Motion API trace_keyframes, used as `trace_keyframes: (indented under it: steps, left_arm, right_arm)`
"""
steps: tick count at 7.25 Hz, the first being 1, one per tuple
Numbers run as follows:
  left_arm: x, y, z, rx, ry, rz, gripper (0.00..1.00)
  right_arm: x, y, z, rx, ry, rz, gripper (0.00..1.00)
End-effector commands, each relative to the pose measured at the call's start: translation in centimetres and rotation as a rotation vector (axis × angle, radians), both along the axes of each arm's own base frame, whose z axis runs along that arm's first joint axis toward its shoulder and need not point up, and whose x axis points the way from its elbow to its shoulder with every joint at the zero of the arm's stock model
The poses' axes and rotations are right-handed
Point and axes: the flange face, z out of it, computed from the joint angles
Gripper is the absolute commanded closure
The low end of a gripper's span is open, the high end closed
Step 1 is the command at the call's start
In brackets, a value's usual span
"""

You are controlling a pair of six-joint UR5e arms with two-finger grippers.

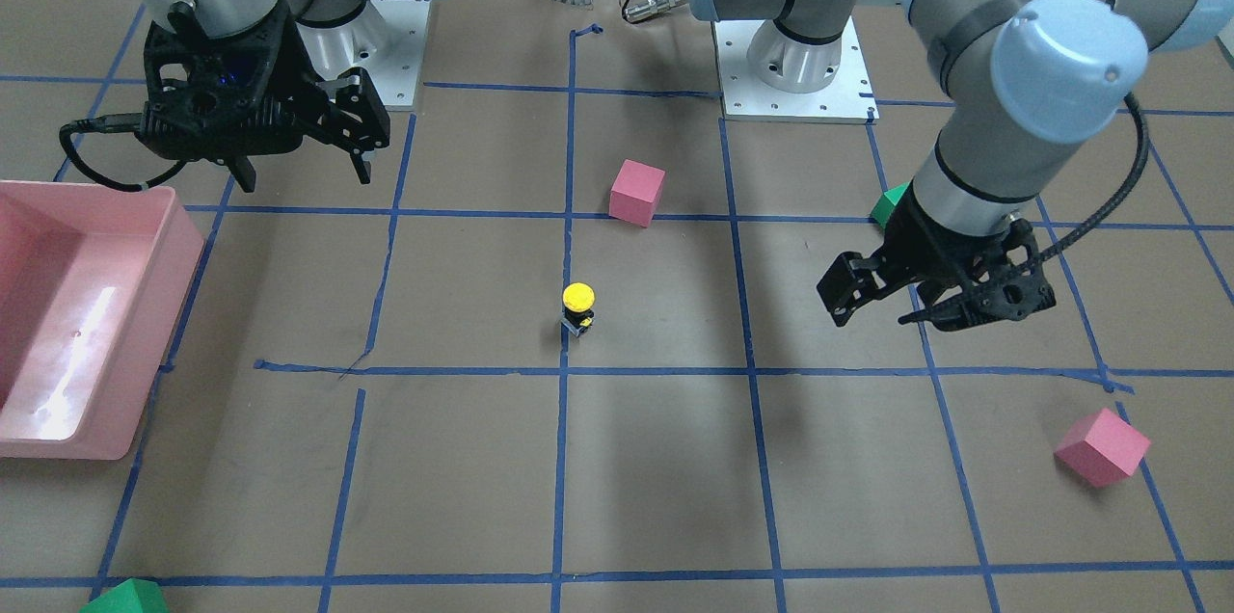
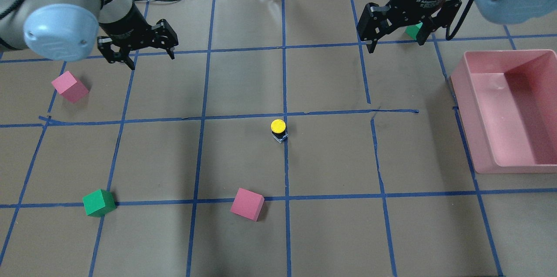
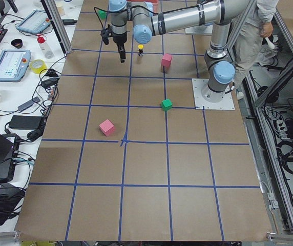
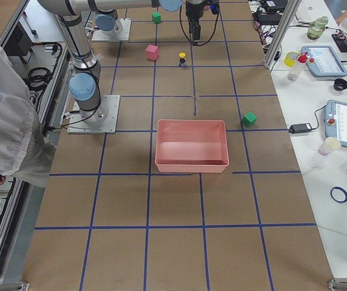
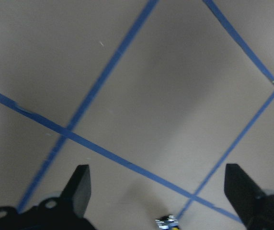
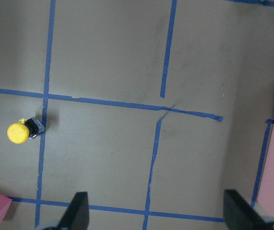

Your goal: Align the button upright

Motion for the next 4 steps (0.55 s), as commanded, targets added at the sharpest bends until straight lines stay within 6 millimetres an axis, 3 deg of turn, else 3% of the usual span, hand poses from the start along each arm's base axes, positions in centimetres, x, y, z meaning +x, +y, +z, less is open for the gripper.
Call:
trace_keyframes:
  steps: [1,3,4]
  left_arm:
    - [0.7,3.8,6.2,0.023,-0.072,-0.078,0.0]
    - [-0.7,6.9,8.9,0.023,0.023,-0.087,0.0]
    - [-1.0,7.3,9.3,0.012,0.036,-0.09,0.0]
  right_arm:
    - [0.0,0.0,0.0,0.0,0.0,0.0,0.0]
    - [0.0,0.0,0.0,0.0,0.0,0.0,0.0]
    - [0.0,0.0,0.0,-0.001,-0.001,0.0,0.0]
